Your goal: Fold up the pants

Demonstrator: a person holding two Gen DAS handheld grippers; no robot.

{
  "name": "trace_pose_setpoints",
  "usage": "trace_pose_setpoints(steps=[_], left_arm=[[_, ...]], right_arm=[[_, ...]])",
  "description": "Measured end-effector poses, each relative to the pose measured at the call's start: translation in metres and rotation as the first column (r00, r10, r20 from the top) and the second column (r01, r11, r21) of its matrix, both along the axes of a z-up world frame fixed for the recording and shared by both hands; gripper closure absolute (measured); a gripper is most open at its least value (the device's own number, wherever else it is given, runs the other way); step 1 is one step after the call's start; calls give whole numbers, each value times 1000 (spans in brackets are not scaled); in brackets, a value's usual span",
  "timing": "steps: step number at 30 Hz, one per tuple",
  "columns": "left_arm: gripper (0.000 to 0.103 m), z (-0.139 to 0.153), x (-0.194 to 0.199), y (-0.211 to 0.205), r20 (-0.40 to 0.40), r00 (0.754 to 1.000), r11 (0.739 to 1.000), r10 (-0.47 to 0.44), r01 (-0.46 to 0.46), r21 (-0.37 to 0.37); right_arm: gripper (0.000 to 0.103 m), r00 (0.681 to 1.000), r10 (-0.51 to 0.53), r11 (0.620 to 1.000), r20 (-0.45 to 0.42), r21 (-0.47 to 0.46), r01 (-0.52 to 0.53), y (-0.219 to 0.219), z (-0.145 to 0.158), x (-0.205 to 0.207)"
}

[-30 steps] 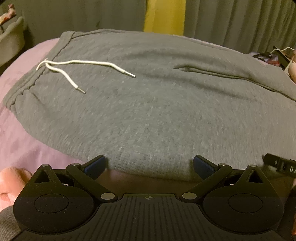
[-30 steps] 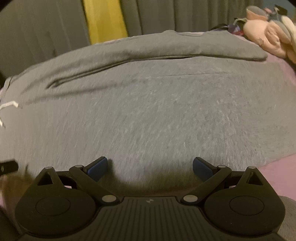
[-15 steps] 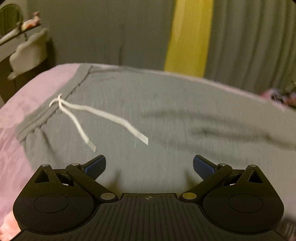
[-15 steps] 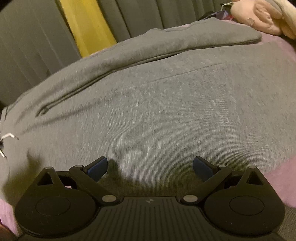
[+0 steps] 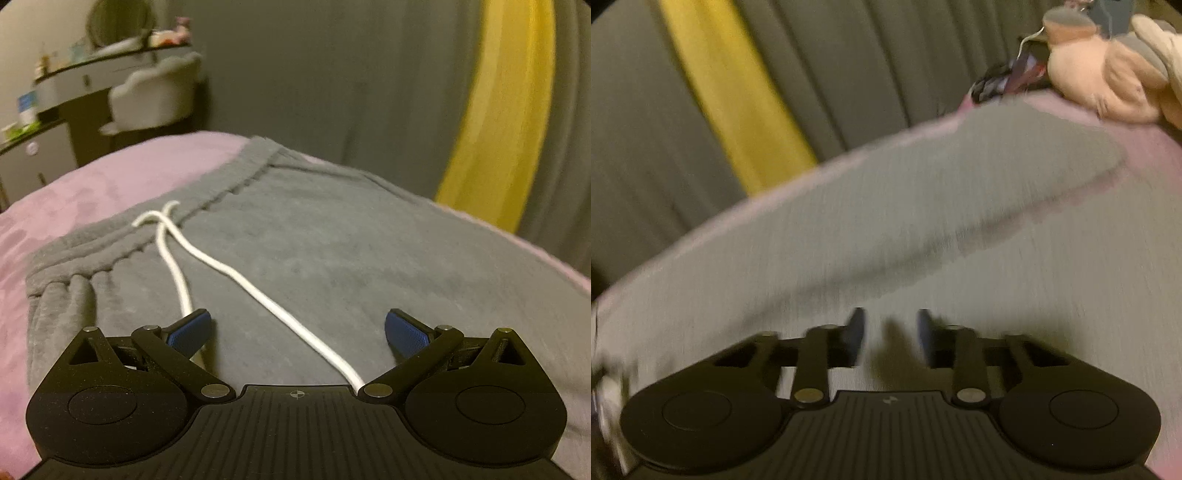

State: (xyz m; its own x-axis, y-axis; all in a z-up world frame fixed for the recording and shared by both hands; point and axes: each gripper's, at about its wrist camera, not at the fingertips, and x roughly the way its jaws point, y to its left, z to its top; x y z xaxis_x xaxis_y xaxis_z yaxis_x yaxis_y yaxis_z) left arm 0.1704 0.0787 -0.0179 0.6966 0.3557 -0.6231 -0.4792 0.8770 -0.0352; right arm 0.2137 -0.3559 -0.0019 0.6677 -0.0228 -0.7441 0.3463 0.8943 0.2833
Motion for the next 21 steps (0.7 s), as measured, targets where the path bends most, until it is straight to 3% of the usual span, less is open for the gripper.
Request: trace_pose_setpoints(steps=[5, 7, 8, 11, 14, 16, 18, 21], left_arm=[[0, -10, 4, 3, 24, 1000, 999, -9, 8, 48], [0, -11, 3, -3, 37, 999, 997, -20, 17, 72], [0, -13, 4, -4, 41, 999, 996, -23, 20, 82], [0, -21, 10, -10, 16, 999, 995, -28, 26, 99], [0, -26, 13, -9, 10, 1000, 996, -18, 17, 89], [0, -28, 14, -6, 17, 1000, 998, -13, 12, 69], [0, -28, 13, -4, 20, 1000, 998, -13, 11, 55], [0, -29, 13, -1, 26, 1000, 1000, -13, 12, 27]], right_arm=[[80, 987, -156, 985, 38, -64, 158, -36, -2, 126], [69, 976, -219, 973, 0, -80, 219, -52, -12, 171], [59, 967, -252, 966, -25, -61, 250, -61, -18, 190], [42, 941, -333, 942, -60, 29, 335, -80, -34, 224], [41, 916, -354, 933, -190, -10, 359, -84, -59, 249], [60, 906, -389, 921, -165, -55, 385, -82, -64, 252], [97, 907, -394, 919, -148, -84, 386, -82, -63, 245], [97, 914, -394, 918, -93, 0, 396, -90, -48, 217]])
